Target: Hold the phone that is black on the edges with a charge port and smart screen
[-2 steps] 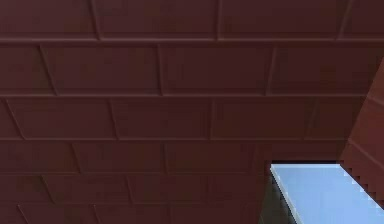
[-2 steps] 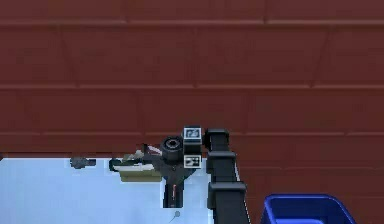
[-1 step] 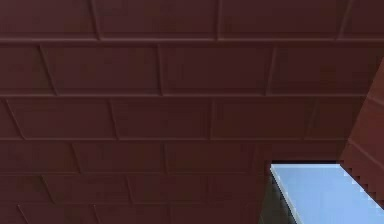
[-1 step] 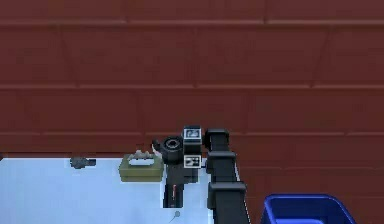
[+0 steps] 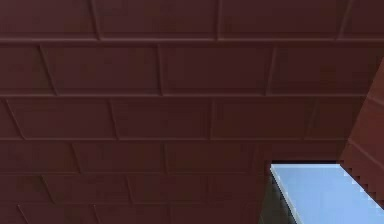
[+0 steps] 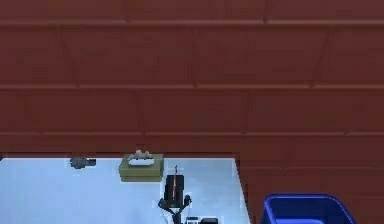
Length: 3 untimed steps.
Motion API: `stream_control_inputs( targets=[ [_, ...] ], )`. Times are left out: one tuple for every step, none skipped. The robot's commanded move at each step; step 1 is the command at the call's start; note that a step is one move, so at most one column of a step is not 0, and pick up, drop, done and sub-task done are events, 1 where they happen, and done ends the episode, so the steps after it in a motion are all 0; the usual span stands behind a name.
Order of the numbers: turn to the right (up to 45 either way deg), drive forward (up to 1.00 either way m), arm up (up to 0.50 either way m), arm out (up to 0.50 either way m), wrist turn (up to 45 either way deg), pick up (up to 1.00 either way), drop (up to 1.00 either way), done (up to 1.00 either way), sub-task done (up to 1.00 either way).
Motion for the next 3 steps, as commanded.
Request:
stream_control_inputs(
  targets=[
    [0.0, 0.00, 0.00, 0.00, 0.0, 1.00, 0.00, 0.00, 0.00],
    [0.0, 0.00, 0.10, 0.00, 0.0, 0.00, 0.00, 0.00, 0.00],
    [0.0, 0.00, 0.00, 0.00, 0.0, 0.00, 0.00, 1.00, 0.00]
  ],
)
